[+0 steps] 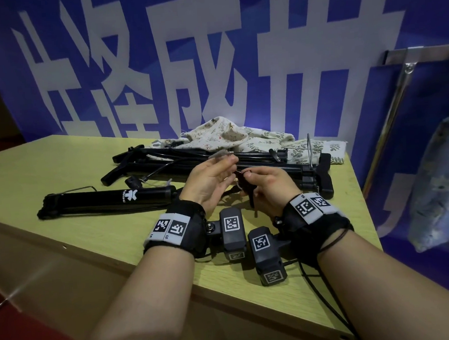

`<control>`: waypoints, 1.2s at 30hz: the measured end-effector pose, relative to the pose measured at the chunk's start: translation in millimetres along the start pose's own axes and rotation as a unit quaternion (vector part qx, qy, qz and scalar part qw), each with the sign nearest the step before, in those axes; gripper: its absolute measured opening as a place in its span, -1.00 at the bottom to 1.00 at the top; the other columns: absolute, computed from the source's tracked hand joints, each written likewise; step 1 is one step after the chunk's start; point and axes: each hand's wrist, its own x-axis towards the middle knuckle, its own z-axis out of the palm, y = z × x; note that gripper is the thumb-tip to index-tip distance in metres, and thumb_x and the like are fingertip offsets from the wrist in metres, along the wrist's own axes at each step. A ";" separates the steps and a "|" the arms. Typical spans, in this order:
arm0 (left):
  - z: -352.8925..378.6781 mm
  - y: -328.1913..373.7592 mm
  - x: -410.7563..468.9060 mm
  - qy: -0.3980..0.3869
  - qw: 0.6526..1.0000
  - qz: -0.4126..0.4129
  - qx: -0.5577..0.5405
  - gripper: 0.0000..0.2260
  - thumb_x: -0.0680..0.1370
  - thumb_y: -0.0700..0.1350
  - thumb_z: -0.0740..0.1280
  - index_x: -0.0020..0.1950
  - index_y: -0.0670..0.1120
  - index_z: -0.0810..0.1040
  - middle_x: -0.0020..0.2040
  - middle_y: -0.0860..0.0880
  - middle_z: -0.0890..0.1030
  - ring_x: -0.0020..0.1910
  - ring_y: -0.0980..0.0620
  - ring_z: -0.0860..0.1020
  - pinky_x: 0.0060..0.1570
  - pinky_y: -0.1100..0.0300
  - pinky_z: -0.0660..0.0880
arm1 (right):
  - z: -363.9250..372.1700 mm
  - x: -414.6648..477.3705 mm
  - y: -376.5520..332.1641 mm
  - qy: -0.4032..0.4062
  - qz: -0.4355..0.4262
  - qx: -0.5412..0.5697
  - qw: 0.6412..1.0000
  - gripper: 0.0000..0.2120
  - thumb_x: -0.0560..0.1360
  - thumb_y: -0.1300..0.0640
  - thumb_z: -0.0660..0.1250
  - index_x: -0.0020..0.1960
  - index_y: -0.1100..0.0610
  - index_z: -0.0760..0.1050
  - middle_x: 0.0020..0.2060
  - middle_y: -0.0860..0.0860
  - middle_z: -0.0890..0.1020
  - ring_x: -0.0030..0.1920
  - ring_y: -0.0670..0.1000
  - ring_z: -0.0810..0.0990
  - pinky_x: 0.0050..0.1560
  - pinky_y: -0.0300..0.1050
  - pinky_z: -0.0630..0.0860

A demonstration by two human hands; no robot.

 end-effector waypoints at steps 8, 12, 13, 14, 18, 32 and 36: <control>20.9 29.4 -22.9 -0.002 0.981 0.018 0.191 -0.90 0.61 -0.09 0.30 -0.07 0.01 0.58 -0.16 0.19 0.66 0.10 0.16 0.48 0.41 0.03 0.20 | 1.7 3.8 -4.5 0.110 -0.020 0.068 0.991 -0.86 0.59 0.28 0.19 -0.06 0.16 0.52 -0.25 0.07 0.54 -0.34 0.01 0.52 -0.30 -0.17 0.47; 22.0 48.8 -33.7 -0.027 0.991 0.013 0.131 -0.61 0.59 -0.02 0.28 0.38 -0.14 0.43 0.36 -0.09 0.51 0.40 -0.05 0.41 0.46 -0.05 0.25 | -0.1 2.3 -6.1 0.137 -0.009 0.086 0.987 -0.86 0.62 0.26 0.14 0.03 0.18 0.48 -0.29 0.10 0.51 -0.43 0.00 0.44 -0.42 -0.20 0.49; 20.6 55.1 -36.5 -0.029 0.990 0.024 0.133 -0.59 0.60 -0.01 0.26 0.40 -0.17 0.42 0.35 -0.12 0.51 0.36 -0.06 0.46 0.42 -0.03 0.32 | -1.3 1.4 -7.1 0.142 -0.007 0.097 0.985 -0.86 0.62 0.25 0.14 -0.03 0.14 0.47 -0.30 0.11 0.52 -0.44 -0.01 0.43 -0.42 -0.19 0.49; 18.3 61.0 -39.2 -0.027 0.988 0.037 0.149 -0.62 0.62 -0.01 0.24 0.36 -0.18 0.45 0.30 -0.11 0.56 0.29 -0.04 0.53 0.35 0.01 0.41 | -2.1 0.4 -8.4 0.145 -0.006 0.111 0.983 -0.83 0.62 0.25 0.14 -0.08 0.12 0.45 -0.30 0.11 0.52 -0.44 -0.02 0.42 -0.41 -0.18 0.48; -3.7 75.9 -43.6 0.046 0.887 0.100 0.449 -0.77 0.63 0.06 0.24 0.12 -0.03 0.60 0.02 0.06 0.65 0.08 0.06 0.61 0.02 0.22 0.50 | -4.5 -5.2 -13.9 0.144 -0.004 0.167 0.975 -0.82 0.62 0.25 0.15 -0.12 0.13 0.45 -0.28 0.11 0.54 -0.42 -0.03 0.40 -0.37 -0.17 0.48; -3.1 70.3 -17.2 -0.073 0.624 -0.195 0.753 -0.27 0.45 0.45 0.15 0.43 -0.01 0.44 0.45 -0.06 0.42 0.38 -0.06 0.40 0.30 0.10 0.27 | -14.4 -8.6 -26.3 0.159 0.049 0.357 0.919 -0.83 0.61 0.19 0.19 -0.15 0.17 0.45 -0.26 0.15 0.54 -0.37 -0.04 0.41 -0.30 -0.16 0.54; 1.7 65.5 -14.0 -0.104 0.615 -0.221 0.750 -0.28 0.49 0.43 0.09 0.49 0.00 0.36 0.51 -0.07 0.34 0.46 -0.08 0.32 0.42 0.04 0.20 | -17.6 -6.9 -27.4 0.153 0.047 0.381 0.911 -0.84 0.60 0.16 0.23 -0.14 0.17 0.47 -0.25 0.15 0.57 -0.33 -0.04 0.44 -0.37 -0.22 0.58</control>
